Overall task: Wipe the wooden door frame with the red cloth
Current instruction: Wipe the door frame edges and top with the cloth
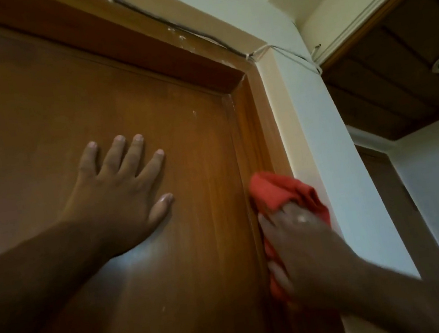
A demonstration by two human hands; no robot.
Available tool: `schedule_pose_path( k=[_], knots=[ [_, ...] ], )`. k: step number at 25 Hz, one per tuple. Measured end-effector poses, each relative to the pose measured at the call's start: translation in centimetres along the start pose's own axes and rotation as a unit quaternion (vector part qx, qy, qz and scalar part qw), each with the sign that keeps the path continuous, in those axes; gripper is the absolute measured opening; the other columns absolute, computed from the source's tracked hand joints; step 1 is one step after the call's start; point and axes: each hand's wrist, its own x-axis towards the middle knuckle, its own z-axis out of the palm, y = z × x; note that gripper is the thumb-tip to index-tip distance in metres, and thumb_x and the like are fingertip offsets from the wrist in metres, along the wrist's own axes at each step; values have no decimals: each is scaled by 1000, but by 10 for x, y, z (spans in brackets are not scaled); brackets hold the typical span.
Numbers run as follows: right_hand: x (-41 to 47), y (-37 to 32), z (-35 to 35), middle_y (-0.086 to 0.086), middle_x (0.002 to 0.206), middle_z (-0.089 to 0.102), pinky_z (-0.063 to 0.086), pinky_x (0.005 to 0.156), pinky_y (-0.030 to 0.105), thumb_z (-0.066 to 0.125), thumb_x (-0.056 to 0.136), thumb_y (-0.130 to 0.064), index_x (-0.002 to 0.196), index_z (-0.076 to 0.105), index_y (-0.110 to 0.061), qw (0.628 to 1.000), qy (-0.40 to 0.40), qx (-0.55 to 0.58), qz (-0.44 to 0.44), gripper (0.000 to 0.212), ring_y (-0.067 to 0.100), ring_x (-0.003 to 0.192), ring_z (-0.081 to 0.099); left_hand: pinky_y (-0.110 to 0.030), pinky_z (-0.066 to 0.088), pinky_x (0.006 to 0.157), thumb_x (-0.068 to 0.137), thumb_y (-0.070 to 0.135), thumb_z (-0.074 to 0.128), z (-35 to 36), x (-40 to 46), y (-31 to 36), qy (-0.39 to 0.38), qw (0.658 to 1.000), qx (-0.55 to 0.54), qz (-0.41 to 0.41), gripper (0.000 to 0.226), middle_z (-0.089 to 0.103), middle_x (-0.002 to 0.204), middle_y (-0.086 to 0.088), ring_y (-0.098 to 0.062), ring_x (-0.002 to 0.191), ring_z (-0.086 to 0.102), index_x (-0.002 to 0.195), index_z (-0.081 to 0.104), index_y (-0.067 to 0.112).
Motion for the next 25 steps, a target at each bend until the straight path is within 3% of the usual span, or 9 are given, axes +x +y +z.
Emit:
schedule_pose_path(
  k=[3,7,10,14,17,19,21,23,25],
  knots=[
    [94,27,-31,17,159,29,32,113,42,58,92,-39,153,29,-10,994,72,-58,60,73,35,139,37,-62,22,115,89,71,13,-4,-4,1,-13,1000,-9,-2,83,32,162,-17,-39,149,29,156,32,24],
    [192,61,-65,20,165,4,41,108,46,70,89,-23,158,-6,-15,961,131,178,164,103,40,142,34,-60,29,113,89,77,10,-9,-1,-32,3,999,18,36,84,36,161,-12,-36,146,36,156,31,30],
    [234,76,-91,12,107,55,47,63,17,58,95,-13,155,11,-6,918,198,283,194,77,17,84,59,-63,28,111,85,83,15,-11,-3,-98,14,997,42,-57,88,38,160,-14,-40,144,37,155,30,31],
    [269,43,-113,0,75,45,31,33,5,39,102,-6,117,48,-9,911,209,299,190,17,4,62,44,-65,25,110,84,84,21,-1,-12,-131,10,991,77,-112,88,35,162,-11,-39,144,34,156,25,33],
    [295,-26,-130,4,99,60,43,50,9,40,101,-6,130,47,-10,915,246,309,76,30,6,70,56,-65,24,110,84,85,21,-1,-11,-131,7,992,67,-106,88,34,162,-10,-38,145,33,156,22,35],
    [306,-66,-138,9,136,55,53,94,29,41,103,-12,150,35,-14,924,242,297,-24,48,16,111,61,-65,22,112,83,86,16,-5,-13,-132,-1,992,51,-113,89,28,165,-8,-36,148,28,157,17,36],
    [307,-77,-137,10,162,29,23,122,40,43,103,-16,158,21,-15,935,241,246,-87,59,23,147,31,-63,18,115,82,87,9,-9,-14,-130,-12,992,37,-120,91,20,167,-7,-35,151,22,158,12,37],
    [300,-51,-128,11,157,37,33,116,40,46,101,-13,156,24,-17,938,248,231,-70,60,26,143,37,-61,14,117,80,88,3,-13,-17,-130,-21,994,25,-103,94,14,169,-5,-33,153,16,159,8,38],
    [285,-3,-112,11,124,56,47,81,33,52,95,-5,145,39,-17,936,250,247,34,53,29,115,59,-58,11,120,76,90,-2,-19,-22,-146,-45,996,15,-74,96,7,170,-3,-29,155,9,158,1,40]
  ],
)
